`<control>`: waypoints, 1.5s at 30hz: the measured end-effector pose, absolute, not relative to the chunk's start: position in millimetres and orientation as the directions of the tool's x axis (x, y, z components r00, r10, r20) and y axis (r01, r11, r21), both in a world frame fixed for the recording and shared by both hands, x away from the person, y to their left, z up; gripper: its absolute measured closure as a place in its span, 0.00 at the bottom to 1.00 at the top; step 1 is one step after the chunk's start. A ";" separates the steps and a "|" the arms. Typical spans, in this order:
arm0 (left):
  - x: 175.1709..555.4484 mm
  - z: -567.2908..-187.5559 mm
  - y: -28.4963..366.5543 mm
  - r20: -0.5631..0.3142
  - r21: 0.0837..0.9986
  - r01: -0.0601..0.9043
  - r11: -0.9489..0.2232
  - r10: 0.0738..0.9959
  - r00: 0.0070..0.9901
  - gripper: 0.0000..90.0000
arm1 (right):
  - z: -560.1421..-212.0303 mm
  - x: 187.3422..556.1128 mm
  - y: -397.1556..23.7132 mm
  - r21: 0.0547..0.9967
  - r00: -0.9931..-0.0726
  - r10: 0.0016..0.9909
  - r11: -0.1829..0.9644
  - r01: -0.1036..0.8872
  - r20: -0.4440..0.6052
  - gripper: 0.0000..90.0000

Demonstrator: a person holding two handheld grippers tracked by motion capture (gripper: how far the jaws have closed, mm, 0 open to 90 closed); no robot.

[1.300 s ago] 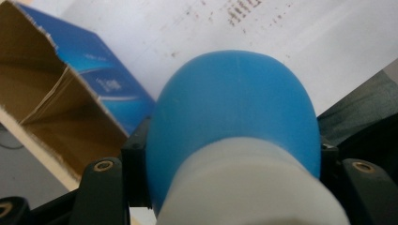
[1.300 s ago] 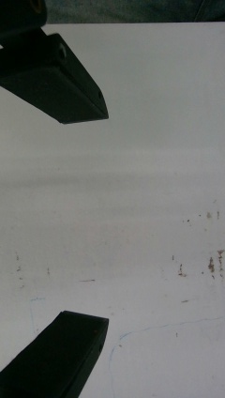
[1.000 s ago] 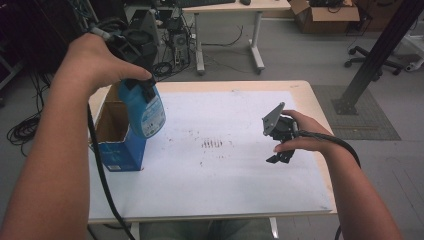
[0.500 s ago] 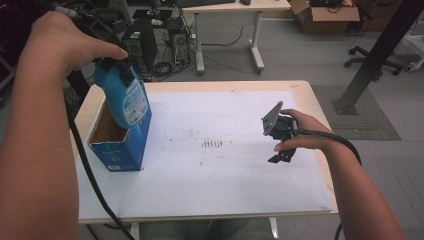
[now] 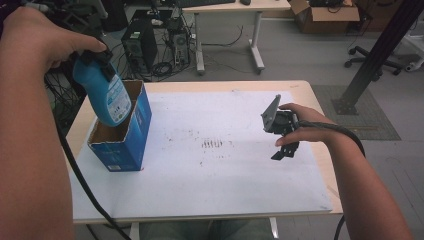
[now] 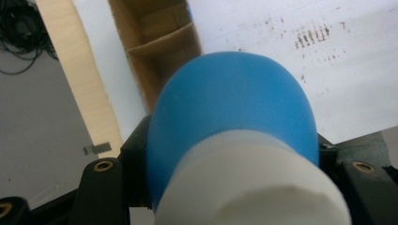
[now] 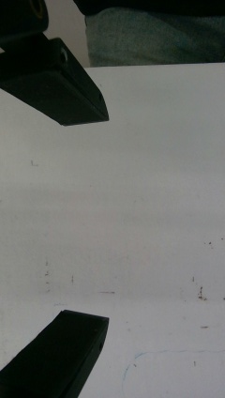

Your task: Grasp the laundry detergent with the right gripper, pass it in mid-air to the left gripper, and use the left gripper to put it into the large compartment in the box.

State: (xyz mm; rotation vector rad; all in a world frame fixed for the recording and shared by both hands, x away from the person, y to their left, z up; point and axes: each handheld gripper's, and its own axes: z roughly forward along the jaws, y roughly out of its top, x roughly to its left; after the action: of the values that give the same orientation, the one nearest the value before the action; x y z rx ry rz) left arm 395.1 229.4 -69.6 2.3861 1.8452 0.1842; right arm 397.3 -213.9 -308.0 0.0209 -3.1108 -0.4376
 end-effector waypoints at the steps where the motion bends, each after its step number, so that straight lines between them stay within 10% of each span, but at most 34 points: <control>1: 395.5 -70.2 230.9 0.025 0.165 0.956 -0.241 0.970 0.240 0.42 | -308.1 397.3 -213.5 0.273 -1.000 -0.016 0.962 -0.015 0.001 0.04; 45: 415.9 -133.1 257.4 0.030 0.145 0.987 -0.075 0.997 0.071 0.42 | -314.9 393.5 -219.9 0.274 -1.000 -0.009 0.962 -0.004 0.015 0.04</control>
State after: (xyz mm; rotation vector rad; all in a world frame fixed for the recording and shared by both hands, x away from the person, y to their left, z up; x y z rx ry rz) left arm 415.9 257.4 -133.1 2.2342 2.0761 0.1851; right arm 393.5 -219.9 -314.9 0.0102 -3.0958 -0.4318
